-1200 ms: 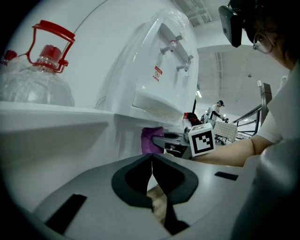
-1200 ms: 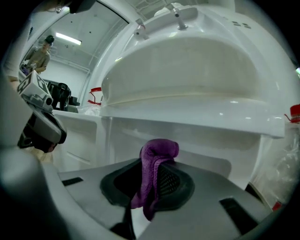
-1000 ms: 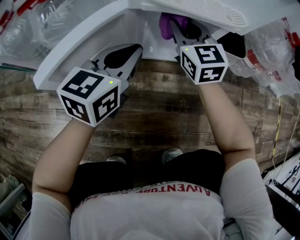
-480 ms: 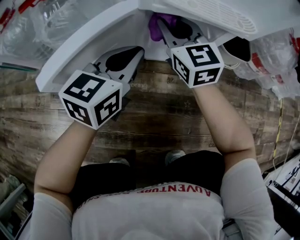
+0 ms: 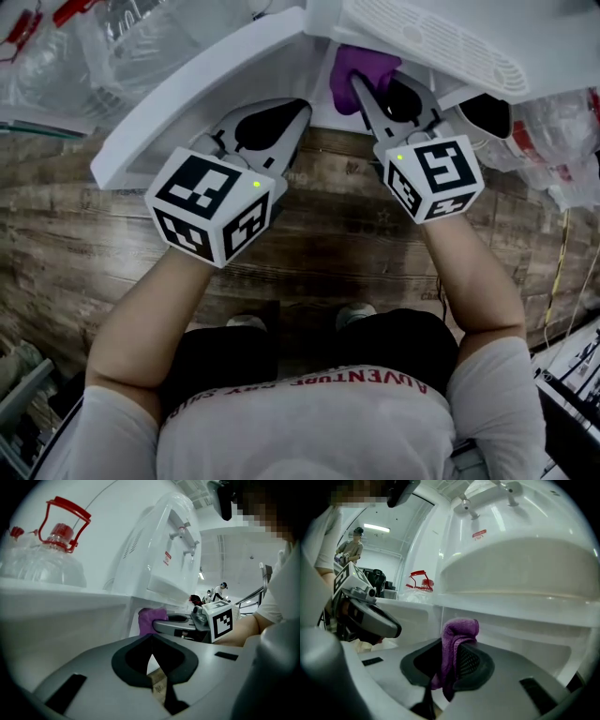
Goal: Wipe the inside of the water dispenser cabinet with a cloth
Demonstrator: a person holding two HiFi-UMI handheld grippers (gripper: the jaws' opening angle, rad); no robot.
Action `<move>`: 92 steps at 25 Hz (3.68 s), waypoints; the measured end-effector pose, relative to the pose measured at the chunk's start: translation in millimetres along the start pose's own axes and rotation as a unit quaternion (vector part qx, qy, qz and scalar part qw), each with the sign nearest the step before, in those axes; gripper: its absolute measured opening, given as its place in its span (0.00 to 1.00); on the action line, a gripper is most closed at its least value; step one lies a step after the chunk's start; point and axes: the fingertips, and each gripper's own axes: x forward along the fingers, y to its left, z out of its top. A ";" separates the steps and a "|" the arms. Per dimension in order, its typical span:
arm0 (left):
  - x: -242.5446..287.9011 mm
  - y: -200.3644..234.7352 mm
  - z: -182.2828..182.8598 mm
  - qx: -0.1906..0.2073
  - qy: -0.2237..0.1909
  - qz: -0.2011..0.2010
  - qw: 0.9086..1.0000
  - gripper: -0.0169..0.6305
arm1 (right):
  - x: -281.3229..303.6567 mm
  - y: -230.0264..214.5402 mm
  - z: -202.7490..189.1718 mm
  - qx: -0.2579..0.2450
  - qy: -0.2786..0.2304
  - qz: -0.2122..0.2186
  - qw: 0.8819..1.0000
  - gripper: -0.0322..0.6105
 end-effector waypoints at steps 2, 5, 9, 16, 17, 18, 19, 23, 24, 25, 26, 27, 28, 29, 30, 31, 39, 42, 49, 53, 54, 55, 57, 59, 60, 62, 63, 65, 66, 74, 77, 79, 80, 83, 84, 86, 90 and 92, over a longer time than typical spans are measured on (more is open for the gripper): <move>-5.4 -9.7 4.3 0.010 0.005 0.003 1.000 0.07 | -8.8 7.0 3.8 0.005 0.013 0.008 1.000 0.15; -19.4 -19.6 24.9 0.008 0.004 0.016 1.000 0.07 | -26.2 12.5 17.2 0.034 0.033 0.001 0.999 0.15; -53.1 -34.9 59.1 -0.030 0.012 0.025 0.999 0.07 | -57.0 30.0 54.4 0.062 0.055 0.001 0.997 0.15; -130.1 -78.9 131.2 -0.118 0.026 0.017 0.993 0.07 | -120.8 52.4 171.3 0.102 0.056 0.018 0.993 0.15; -141.6 -84.7 145.4 -0.120 0.028 0.016 0.992 0.07 | -130.7 54.8 191.0 0.110 0.056 0.021 0.992 0.15; -153.4 -90.7 160.9 -0.123 0.029 0.015 0.992 0.07 | -140.7 57.5 211.2 0.121 0.056 0.026 0.991 0.15; -165.5 -96.8 177.9 -0.126 0.030 0.013 0.992 0.07 | -150.4 61.0 231.7 0.133 0.059 0.032 0.989 0.15; -215.5 -114.4 257.9 -0.123 0.029 0.001 0.992 0.07 | -180.3 79.2 319.8 0.167 0.064 0.051 0.983 0.15; -228.0 -117.9 278.8 -0.121 0.028 -0.001 0.992 0.07 | -186.7 84.9 343.3 0.175 0.062 0.055 0.981 0.15; -240.7 -122.7 299.1 -0.120 0.027 -0.005 0.992 0.07 | -193.8 91.7 366.8 0.181 0.061 0.061 0.980 0.15; -253.5 -129.0 318.3 -0.120 0.025 -0.012 0.992 0.07 | -201.5 99.6 390.3 0.184 0.060 0.069 0.979 0.15; -266.1 -136.0 336.2 -0.118 0.023 -0.020 0.993 0.07 | -209.4 107.6 413.9 0.184 0.055 0.076 0.978 0.15; -278.2 -142.3 353.1 -0.113 0.023 -0.028 0.993 0.07 | -216.7 114.5 437.2 0.183 0.048 0.081 0.979 0.15; -289.1 -147.3 369.7 -0.104 0.021 -0.035 0.994 0.07 | -223.2 119.2 460.1 0.181 0.039 0.083 0.979 0.15; -298.8 -151.5 386.0 -0.095 0.018 -0.040 0.994 0.07 | -229.4 121.7 481.9 0.177 0.028 0.084 0.980 0.15; -308.0 -155.9 401.3 -0.087 0.014 -0.044 0.995 0.07 | -236.5 123.0 502.0 0.172 0.019 0.084 0.981 0.15; -385.0 -200.7 481.6 -0.050 -0.020 -0.018 0.998 0.07 | -315.7 138.1 600.8 0.158 -0.055 0.113 0.979 0.15; -412.3 -242.2 497.2 -0.060 -0.048 -0.032 0.997 0.07 | -357.0 150.2 619.0 0.146 -0.072 0.127 0.978 0.15; -453.8 -368.3 499.0 -0.041 -0.074 -0.072 0.994 0.07 | -467.6 181.9 642.3 0.131 -0.111 0.152 0.973 0.15; -469.3 -429.2 489.6 -0.013 -0.076 -0.075 0.994 0.07 | -529.5 194.1 647.0 0.125 -0.130 0.145 0.973 0.15; -474.6 -442.6 487.7 -0.010 -0.077 -0.077 0.994 0.07 | -544.1 197.1 648.5 0.120 -0.134 0.140 0.974 0.15; -479.8 -454.8 486.6 -0.006 -0.079 -0.078 0.994 0.07 | -558.1 199.6 650.0 0.116 -0.138 0.137 0.974 0.15; -489.6 -477.3 484.1 -0.002 -0.084 -0.081 0.993 0.07 | -583.9 204.3 651.2 0.111 -0.145 0.132 0.974 0.15; -498.7 -498.6 480.4 0.006 -0.090 -0.083 0.992 0.07 | -606.6 210.3 649.0 0.107 -0.150 0.130 0.974 0.15; -503.0 -508.8 478.8 0.011 -0.094 -0.084 0.992 0.07 | -616.7 213.0 647.5 0.105 -0.153 0.128 0.974 0.15; -509.3 -524.8 477.2 0.022 -0.100 -0.085 0.991 0.07 | -632.0 216.8 645.1 0.104 -0.162 0.124 0.974 0.15; -511.1 -529.6 476.6 0.026 -0.102 -0.086 0.991 0.07 | -636.2 217.9 643.6 0.105 -0.164 0.121 0.973 0.15; -513.9 -533.8 475.3 0.027 -0.101 -0.087 0.991 0.07 | -639.9 219.7 640.9 0.109 -0.163 0.118 0.974 0.15; -515.2 -534.6 476.1 0.027 -0.101 -0.087 0.991 0.07 | -640.8 220.3 641.2 0.109 -0.162 0.117 0.974 0.15; -522.7 -550.5 478.0 0.032 -0.111 -0.086 0.990 0.07 | -655.8 222.4 646.5 0.095 -0.166 0.111 0.975 0.15; -524.1 -550.3 472.8 0.026 -0.110 -0.083 0.990 0.07 | -655.9 224.2 640.7 0.097 -0.163 0.111 0.976 0.15; -524.1 -550.4 471.0 0.025 -0.108 -0.082 0.990 0.07 | -656.1 224.0 639.9 0.096 -0.162 0.109 0.976 0.15; -523.7 -550.3 470.8 0.025 -0.107 -0.082 0.991 0.07 | -656.3 223.7 640.0 0.095 -0.161 0.108 0.976 0.15; -521.4 -547.6 471.2 0.025 -0.101 -0.082 0.991 0.07 | -654.8 222.1 638.8 0.097 -0.159 0.108 0.976 0.15; -520.4 -546.5 471.0 0.025 -0.099 -0.082 0.991 0.07 | -653.9 221.4 637.4 0.099 -0.159 0.108 0.976 0.15; -517.8 -543.6 470.1 0.024 -0.095 -0.082 0.992 0.07 | -651.0 219.7 633.7 0.105 -0.156 0.107 0.976 0.15; -510.1 -536.1 470.3 0.022 -0.087 -0.082 0.993 0.07 | -641.6 216.7 629.1 0.113 -0.152 0.108 0.976 0.15; -507.2 -535.4 470.5 0.023 -0.084 -0.083 0.993 0.07 | -639.5 216.1 627.7 0.115 -0.151 0.109 0.976 0.15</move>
